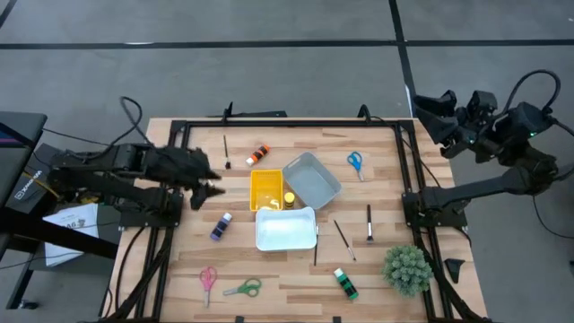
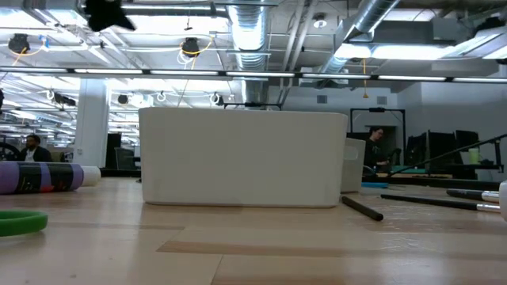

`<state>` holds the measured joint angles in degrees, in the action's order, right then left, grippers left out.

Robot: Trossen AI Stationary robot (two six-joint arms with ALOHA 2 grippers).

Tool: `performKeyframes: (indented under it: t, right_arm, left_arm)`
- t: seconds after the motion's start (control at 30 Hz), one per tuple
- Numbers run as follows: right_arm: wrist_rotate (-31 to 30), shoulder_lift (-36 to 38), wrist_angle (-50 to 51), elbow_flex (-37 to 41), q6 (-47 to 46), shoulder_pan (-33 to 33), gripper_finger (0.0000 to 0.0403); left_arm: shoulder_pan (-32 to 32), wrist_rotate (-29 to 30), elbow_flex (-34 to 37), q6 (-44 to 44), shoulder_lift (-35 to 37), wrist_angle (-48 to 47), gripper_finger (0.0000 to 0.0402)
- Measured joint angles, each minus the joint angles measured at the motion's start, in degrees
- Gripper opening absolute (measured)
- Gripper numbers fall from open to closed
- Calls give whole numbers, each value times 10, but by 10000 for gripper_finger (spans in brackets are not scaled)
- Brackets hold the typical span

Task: Pick & Place Paint Supplies
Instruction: Put the purple paint bottle into the yellow bin

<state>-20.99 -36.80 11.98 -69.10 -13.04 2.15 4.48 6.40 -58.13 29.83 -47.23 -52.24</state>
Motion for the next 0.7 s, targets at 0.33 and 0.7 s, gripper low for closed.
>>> performKeyframes:
  t: [0.33,0.7]
  right_arm:
    - [0,0,7,0,-20,0,238]
    - [0,0,9,0,-20,0,238]
  left_arm:
    - [127,-62,0,173,-66,-99,248]
    - [246,-6,21,371,-139,-113,247]
